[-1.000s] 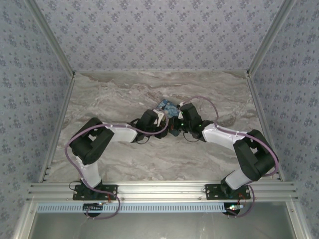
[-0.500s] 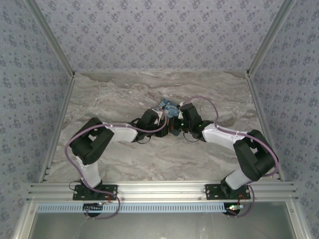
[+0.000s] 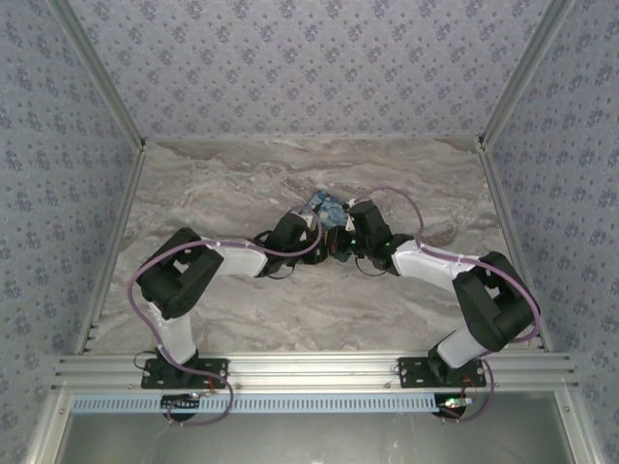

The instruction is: Unlock the padlock with the key

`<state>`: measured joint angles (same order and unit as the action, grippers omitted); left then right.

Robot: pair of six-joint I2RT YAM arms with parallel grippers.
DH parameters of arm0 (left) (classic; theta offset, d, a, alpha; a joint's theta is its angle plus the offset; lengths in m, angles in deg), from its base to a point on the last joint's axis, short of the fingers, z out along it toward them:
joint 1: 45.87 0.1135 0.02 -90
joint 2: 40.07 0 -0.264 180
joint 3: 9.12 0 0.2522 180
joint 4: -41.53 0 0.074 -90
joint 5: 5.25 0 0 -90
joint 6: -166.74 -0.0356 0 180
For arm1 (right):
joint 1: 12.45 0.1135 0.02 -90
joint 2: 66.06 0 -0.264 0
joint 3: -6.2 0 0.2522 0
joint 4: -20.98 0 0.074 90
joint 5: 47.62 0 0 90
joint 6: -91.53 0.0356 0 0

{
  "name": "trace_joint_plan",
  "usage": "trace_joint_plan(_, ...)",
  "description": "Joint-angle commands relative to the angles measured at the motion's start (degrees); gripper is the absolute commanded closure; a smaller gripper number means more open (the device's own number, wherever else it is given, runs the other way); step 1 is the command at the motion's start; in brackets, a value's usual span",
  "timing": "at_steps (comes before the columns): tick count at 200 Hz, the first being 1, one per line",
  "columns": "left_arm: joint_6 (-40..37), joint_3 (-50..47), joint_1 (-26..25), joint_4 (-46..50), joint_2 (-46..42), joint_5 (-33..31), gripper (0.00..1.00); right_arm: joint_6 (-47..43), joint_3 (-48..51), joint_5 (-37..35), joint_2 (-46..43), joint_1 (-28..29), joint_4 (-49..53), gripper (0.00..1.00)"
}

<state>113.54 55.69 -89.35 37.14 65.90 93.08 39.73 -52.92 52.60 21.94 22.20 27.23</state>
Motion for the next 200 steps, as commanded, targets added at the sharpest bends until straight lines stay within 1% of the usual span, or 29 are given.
trace_joint_plan(1, 1.92, -0.41, 0.51, -3.67, 0.61, -2.42, 0.67, 0.89, 1.52, -1.18, 0.65, 0.44, 6.37, 0.99)
trace_joint_plan(44, 2.22, -0.39, 0.52, -4.08, 0.55, -2.25, 0.71, 1.01, 1.69, -1.25, 0.52, 0.5, 6.45, 0.99)
trace_joint_plan(114, 2.85, -0.95, 0.51, -4.17, -0.96, -1.68, 0.72, -0.47, 2.5, -1.47, -2.27, 0.45, 3.3, 0.99)
trace_joint_plan(150, 4.91, -1.8, 0.51, -3.55, -2.8, -1.38, 0.73, -1.63, 4.92, -1.96, -7.21, 0.22, -0.17, 0.99)
trace_joint_plan(156, 5.26, -1.9, 0.52, -3.32, -3.1, -1.32, 0.73, -4.09, 5.48, -2.0, -8.25, 0.23, -0.53, 0.99)
trace_joint_plan(200, 7.9, -2.18, 0.53, -1.66, -5.57, 0.18, 0.75, -9.68, 12.18, -4.01, -17.4, 0.4, -0.21, 0.99)
